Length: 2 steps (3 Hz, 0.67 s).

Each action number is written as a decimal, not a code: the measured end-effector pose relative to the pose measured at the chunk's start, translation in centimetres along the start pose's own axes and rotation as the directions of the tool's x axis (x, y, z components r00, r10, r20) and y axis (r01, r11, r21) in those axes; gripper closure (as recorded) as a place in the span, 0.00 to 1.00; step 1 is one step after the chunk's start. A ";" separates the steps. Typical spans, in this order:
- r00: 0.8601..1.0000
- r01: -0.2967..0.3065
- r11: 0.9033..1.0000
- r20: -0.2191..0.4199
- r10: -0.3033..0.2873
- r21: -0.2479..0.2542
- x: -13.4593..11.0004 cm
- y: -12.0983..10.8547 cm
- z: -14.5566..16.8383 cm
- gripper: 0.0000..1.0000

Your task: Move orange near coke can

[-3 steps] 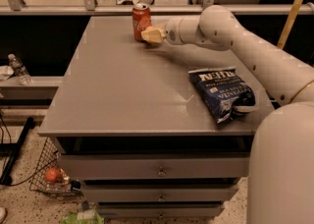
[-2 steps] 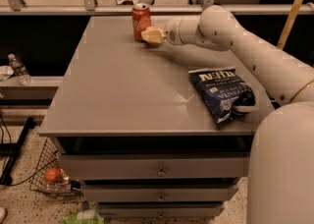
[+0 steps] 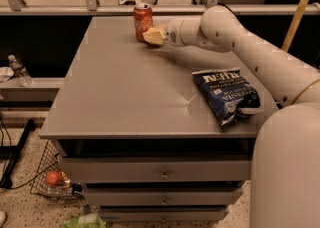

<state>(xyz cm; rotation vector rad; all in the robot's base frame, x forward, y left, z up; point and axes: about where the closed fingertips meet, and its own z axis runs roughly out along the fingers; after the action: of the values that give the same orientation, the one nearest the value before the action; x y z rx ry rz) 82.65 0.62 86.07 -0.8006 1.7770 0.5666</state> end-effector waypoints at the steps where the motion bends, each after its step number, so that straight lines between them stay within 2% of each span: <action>1: 1.000 -0.001 1.000 -0.001 0.000 -0.006 0.1 0.3 0.3 0.04; 2: 1.000 -0.001 1.000 -0.002 0.001 -0.008 0.1 0.4 0.5 0.00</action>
Offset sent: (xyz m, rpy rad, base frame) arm -0.0001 0.0025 -0.0012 0.0003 0.0017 0.0033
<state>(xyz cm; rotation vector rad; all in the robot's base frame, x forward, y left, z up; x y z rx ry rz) 82.62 1.17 85.82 -0.8062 1.7778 0.5738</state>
